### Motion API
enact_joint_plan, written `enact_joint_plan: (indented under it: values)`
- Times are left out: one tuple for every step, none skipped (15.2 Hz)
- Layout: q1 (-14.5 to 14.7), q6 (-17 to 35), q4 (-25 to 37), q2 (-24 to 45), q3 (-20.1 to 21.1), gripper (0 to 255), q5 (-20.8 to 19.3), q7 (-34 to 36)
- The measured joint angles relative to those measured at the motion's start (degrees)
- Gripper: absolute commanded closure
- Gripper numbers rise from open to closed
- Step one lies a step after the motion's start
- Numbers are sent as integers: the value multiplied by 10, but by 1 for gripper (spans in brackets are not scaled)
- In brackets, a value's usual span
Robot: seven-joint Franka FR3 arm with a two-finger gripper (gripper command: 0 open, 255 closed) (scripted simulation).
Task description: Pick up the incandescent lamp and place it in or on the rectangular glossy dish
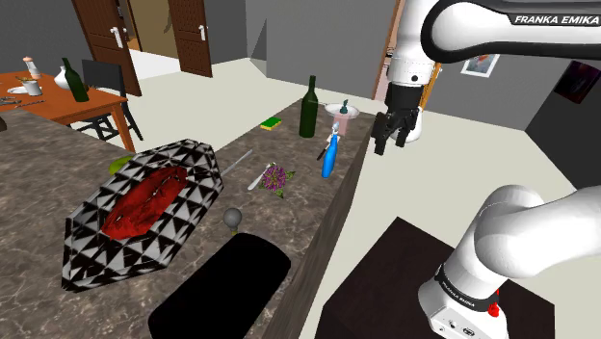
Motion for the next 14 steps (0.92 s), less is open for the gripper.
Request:
enact_joint_plan:
  values:
    - [0,0,0,0,0,0,0,0]
    - [2,9,0,9,2,0,2,1]
    - [6,19,-3,16,8,0,7,5]
    - [10,35,1,36,13,0,12,8]
    - [14,50,0,50,19,0,17,11]
    - [18,64,5,68,23,0,21,12]
    - [21,75,9,83,28,0,25,14]
    - [27,87,16,101,36,0,31,20]
    - [29,105,19,122,40,0,33,20]
    - [35,122,23,142,48,0,39,26]
    - [39,136,29,162,54,0,43,29]
    - [41,151,32,180,59,0,45,30]
    - [45,165,38,198,63,0,48,32]
    - [48,173,45,213,69,0,51,36]
